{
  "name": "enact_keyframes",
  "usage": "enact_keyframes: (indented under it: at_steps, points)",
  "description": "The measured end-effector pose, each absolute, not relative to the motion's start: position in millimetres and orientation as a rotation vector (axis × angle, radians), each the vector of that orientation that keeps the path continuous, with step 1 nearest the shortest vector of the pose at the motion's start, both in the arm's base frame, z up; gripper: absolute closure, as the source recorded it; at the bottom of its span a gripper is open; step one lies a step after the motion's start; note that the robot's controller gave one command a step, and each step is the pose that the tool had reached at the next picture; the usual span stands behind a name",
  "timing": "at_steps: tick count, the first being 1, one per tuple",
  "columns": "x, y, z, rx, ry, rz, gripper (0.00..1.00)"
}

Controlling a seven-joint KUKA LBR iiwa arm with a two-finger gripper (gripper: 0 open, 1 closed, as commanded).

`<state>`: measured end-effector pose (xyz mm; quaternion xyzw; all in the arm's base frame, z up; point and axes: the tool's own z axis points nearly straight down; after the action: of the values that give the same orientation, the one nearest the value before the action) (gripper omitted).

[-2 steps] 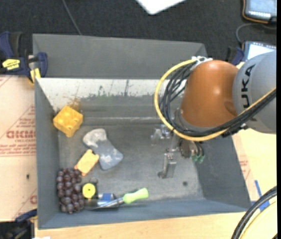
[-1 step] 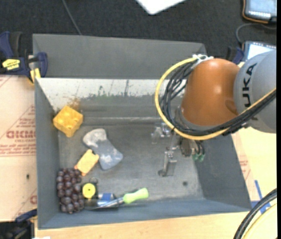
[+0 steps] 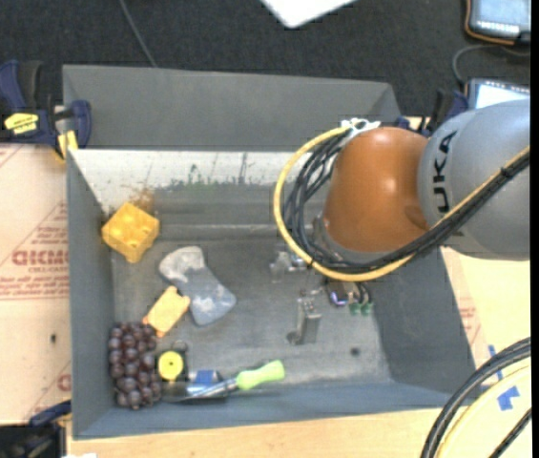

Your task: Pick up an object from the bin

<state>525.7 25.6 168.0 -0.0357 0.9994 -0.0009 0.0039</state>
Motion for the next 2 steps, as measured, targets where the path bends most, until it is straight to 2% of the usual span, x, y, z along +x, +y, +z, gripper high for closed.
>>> enact_keyframes:
  at_steps: [1, 2]
  points:
    - [539.0, 44.6, 126.0, -0.070, 3.135, 0.002, 0.00]
    - [550.9, 52.2, 104.6, -0.096, 3.133, -0.001, 0.00]
